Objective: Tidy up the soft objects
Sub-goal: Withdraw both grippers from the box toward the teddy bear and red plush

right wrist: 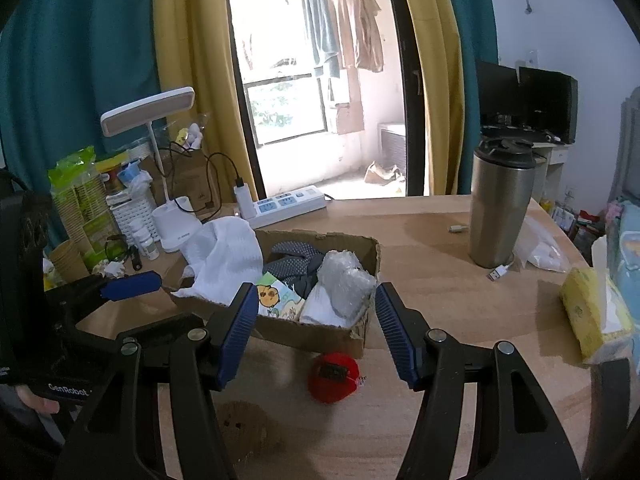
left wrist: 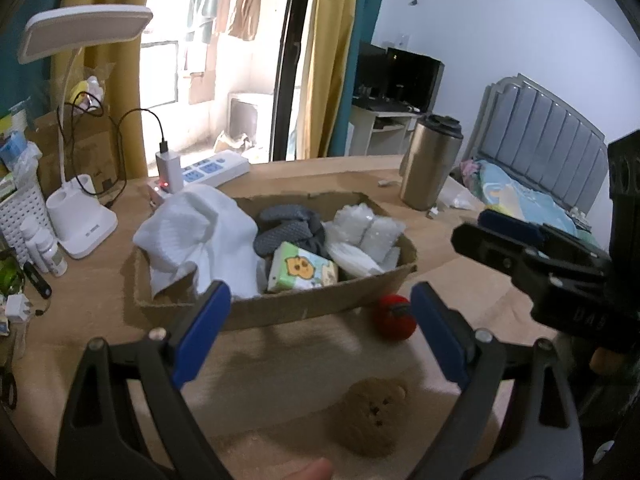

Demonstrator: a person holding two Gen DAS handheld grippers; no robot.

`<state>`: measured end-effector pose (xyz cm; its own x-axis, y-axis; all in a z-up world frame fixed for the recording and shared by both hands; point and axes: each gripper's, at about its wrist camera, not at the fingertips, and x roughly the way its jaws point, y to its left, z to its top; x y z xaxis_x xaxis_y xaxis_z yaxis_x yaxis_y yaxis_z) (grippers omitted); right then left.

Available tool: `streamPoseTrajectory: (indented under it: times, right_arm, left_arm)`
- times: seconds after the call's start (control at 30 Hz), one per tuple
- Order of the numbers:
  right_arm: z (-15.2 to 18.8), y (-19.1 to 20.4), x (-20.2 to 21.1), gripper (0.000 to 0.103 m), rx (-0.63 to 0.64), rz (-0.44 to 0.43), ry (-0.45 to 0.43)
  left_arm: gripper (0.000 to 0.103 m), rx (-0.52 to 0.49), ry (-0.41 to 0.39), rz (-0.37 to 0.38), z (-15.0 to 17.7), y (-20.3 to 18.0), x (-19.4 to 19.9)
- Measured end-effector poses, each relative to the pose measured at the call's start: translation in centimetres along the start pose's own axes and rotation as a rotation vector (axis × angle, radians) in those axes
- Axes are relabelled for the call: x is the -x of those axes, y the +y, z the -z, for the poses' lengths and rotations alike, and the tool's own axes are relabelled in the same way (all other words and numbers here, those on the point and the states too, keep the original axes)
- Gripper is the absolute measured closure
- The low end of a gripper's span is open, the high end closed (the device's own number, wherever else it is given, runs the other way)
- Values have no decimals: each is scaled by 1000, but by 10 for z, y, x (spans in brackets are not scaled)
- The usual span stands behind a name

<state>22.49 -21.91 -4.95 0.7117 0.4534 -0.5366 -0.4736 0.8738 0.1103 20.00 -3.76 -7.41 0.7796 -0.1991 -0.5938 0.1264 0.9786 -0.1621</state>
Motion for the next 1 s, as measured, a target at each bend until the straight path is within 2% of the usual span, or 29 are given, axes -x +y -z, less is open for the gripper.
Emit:
streamPoseTrajectory:
  times: [0.5,1.0]
  right_arm:
    - [31,-12,24,39,-26,6,14]
    - [82,-36,21,39,-103,12,76]
  left_arm:
    - [10,2,22,-6,25,-22,10]
    - [10,-42,166,-43,71,-44,-19]
